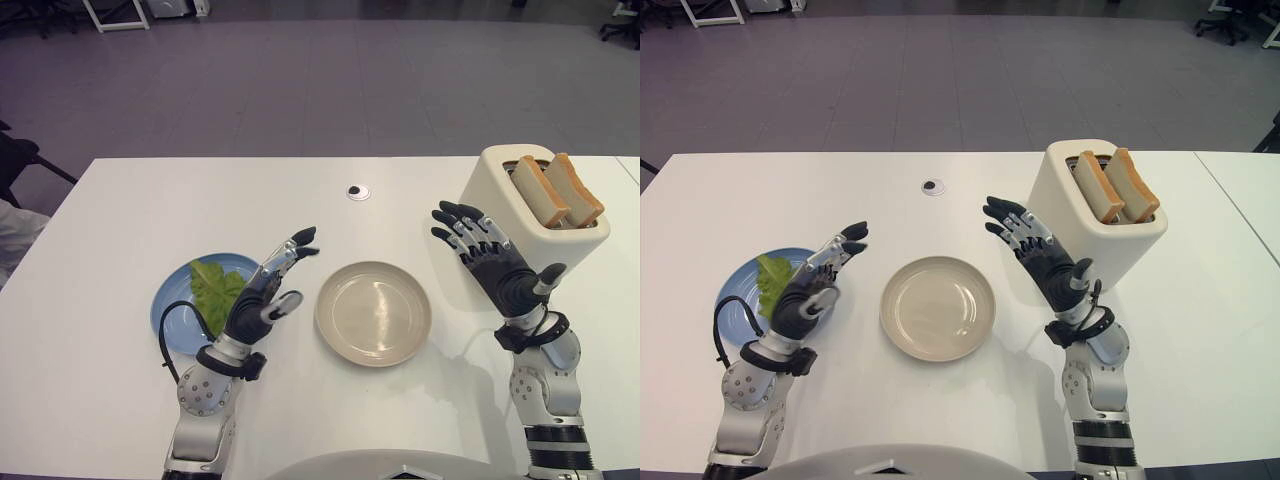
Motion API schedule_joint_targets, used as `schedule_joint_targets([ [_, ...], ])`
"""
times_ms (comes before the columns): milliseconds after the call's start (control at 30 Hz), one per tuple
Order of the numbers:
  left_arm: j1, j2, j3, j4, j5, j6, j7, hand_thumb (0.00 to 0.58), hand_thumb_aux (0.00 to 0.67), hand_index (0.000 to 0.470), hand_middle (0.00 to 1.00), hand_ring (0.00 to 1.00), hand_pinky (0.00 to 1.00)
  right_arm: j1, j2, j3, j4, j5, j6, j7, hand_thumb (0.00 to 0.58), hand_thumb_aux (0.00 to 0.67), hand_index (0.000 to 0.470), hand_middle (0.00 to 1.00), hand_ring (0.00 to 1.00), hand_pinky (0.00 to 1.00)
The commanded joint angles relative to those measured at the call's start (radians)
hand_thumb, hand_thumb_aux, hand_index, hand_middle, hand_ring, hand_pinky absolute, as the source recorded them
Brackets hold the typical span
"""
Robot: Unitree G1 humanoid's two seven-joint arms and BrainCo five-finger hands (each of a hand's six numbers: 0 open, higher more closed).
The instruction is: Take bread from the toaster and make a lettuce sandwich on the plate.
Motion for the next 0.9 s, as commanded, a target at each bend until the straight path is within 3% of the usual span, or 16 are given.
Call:
schedule_joint_targets([
  [33,0.008,0.0,0.002,-0.005,-0.001,0.007,-0.005,0.244,0.16,0.112,0.0,0.0,0.0,0.003,-0.003,0.002,-0.007,-0.004,0.008,0.003,0.244,0.16,0.112,0.0,0.0,0.0],
  [67,0.008,-0.001,0.003,-0.005,0.001,0.007,-0.003,0.0,0.0,0.0,0.0,0.0,0.0,0.003,-0.002,0.001,-0.007,-0.007,0.008,0.001,0.0,0.0,0.0,0.0,0.0,0.0],
  [500,-0.001,-0.002,0.003,0.004,0.002,0.007,0.001,0.0,0.0,0.0,0.0,0.0,0.0,-0.003,-0.001,0.001,0.003,-0.017,0.004,-0.004,0.0,0.0,0.0,0.0,0.0,0.0],
  [633,-0.004,-0.006,-0.002,0.008,0.007,0.006,0.003,0.0,0.0,0.0,0.0,0.0,0.0,-0.023,-0.004,-0.039,-0.021,-0.112,-0.025,-0.094,0.0,0.0,0.0,0.0,0.0,0.0],
  [700,-0.01,-0.009,-0.008,0.01,0.011,0.01,0.002,0.0,0.0,0.0,0.0,0.0,0.0,-0.079,-0.061,-0.125,-0.059,-0.162,-0.012,-0.175,0.0,0.0,0.0,0.0,0.0,0.0],
  [800,-0.01,-0.019,-0.018,0.011,0.024,0.008,0.008,0.0,0.0,0.0,0.0,0.0,0.0,-0.222,-0.223,-0.312,0.033,-0.237,-0.033,-0.277,0.0,0.0,0.0,0.0,0.0,0.0],
  [900,-0.01,-0.025,-0.022,0.019,0.033,0.002,0.009,0.0,0.0,0.0,0.0,0.0,0.0,-0.287,-0.394,-0.352,0.249,-0.556,-0.077,-0.44,0.0,0.0,0.0,0.0,0.0,0.0],
])
